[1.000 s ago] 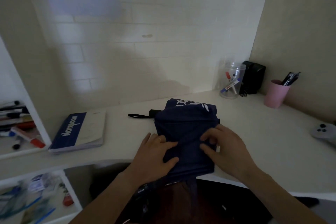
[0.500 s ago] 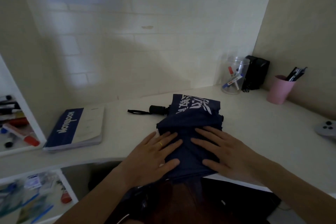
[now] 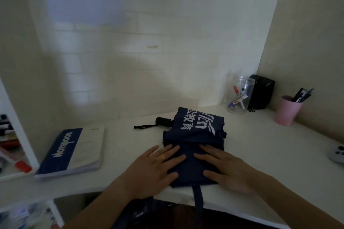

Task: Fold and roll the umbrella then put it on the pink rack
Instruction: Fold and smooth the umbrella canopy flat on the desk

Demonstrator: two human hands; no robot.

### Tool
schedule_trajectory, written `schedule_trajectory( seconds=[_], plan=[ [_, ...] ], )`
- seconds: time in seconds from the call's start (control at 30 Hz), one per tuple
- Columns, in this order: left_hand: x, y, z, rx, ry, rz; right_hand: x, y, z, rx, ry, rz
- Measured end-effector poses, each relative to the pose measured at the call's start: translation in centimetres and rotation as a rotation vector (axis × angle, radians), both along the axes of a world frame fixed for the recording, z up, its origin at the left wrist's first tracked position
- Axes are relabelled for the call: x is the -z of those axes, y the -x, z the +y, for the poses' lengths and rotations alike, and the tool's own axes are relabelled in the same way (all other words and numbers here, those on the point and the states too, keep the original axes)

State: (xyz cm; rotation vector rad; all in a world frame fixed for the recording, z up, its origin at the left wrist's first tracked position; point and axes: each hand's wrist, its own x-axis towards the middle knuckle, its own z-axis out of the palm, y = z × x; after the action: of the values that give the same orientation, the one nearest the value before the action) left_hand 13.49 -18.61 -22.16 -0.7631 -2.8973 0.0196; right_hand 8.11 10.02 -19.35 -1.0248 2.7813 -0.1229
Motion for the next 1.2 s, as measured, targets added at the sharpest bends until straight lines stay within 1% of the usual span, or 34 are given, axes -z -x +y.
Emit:
schedule_trajectory(
  seconds=[0.03,0.07,0.1,0.13,0.17,0.2,0.23,0.27,0.3,0.37,0.4,0.47,0.57,0.6,0.7,0.77,0.83,0.9,0.93,1.0,1.1,1.2],
  plan=[
    [0.3,-0.2,-0.2,0.002,-0.036,-0.043,-0.5,-0.2,0.0,0.024,0.04,0.003],
    [0.5,-0.3,-0.3,0.001,-0.068,-0.07,-1.2,-0.2,0.0,0.054,0.136,0.049],
    [0.6,-0.2,-0.4,0.001,-0.091,-0.071,-2.1,-0.1,-0.2,0.11,0.308,0.131],
    [0.8,-0.1,-0.4,0.004,-0.103,-0.066,-3.2,0.2,-0.5,0.214,0.537,0.223],
    [1.0,0.0,-0.4,0.008,-0.113,-0.062,-4.0,1.4,-0.4,0.388,0.736,0.292],
    [1.1,0.0,-0.4,0.01,-0.121,-0.056,-5.1,2.7,-0.4,0.595,0.848,0.287],
    [1.3,0.1,-0.5,0.009,-0.125,-0.046,-5.9,4.1,-0.4,0.775,0.903,0.189],
    [1.4,0.1,-0.6,0.007,-0.126,-0.038,-6.4,5.6,-0.5,0.889,0.941,0.044],
    [1.4,0.2,-0.6,0.005,-0.129,-0.034,-6.4,6.9,-0.7,0.93,0.965,-0.093],
    [1.5,0.1,-0.6,0.007,-0.14,-0.031,-6.7,8.1,-2.0,0.922,1.013,-0.283],
    [1.5,0.1,-0.6,0.011,-0.147,-0.032,-7.1,8.0,-2.9,0.926,1.031,-0.311],
    [1.7,0.0,-0.7,0.023,-0.158,-0.024,-7.8,7.8,-4.0,0.912,1.112,-0.299],
    [1.8,0.1,-0.8,0.026,-0.172,0.004,-8.5,7.3,-4.4,0.787,1.335,-0.373],
    [1.9,0.2,-0.8,0.02,-0.17,0.001,-8.6,6.6,-4.3,0.746,1.372,-0.392],
    [2.2,0.4,-0.7,0.021,-0.177,0.019,-8.0,3.9,-3.3,0.581,1.423,-0.401],
    [2.4,0.5,-0.8,0.032,-0.184,0.05,-6.8,1.9,-2.9,0.534,1.425,-0.395],
    [2.4,0.5,-0.9,0.047,-0.187,0.072,-5.2,0.1,-2.6,0.506,1.411,-0.329],
    [2.2,0.3,-0.9,0.058,-0.185,0.097,-3.7,-1.2,-2.3,0.453,1.365,-0.268],
    [2.0,0.3,-0.8,0.061,-0.183,0.101,-3.1,-1.9,-2.1,0.415,1.34,-0.267],
    [1.6,0.2,-0.8,0.064,-0.187,0.069,-1.6,-2.5,-1.3,0.366,1.242,-0.273],
    [1.3,0.2,-1.0,0.071,-0.171,0.034,0.6,-2.0,-0.1,0.371,1.07,-0.255],
    [1.2,0.0,-1.5,0.049,-0.202,-0.016,1.3,-1.7,0.6,0.371,1.062,-0.258]
  ],
)
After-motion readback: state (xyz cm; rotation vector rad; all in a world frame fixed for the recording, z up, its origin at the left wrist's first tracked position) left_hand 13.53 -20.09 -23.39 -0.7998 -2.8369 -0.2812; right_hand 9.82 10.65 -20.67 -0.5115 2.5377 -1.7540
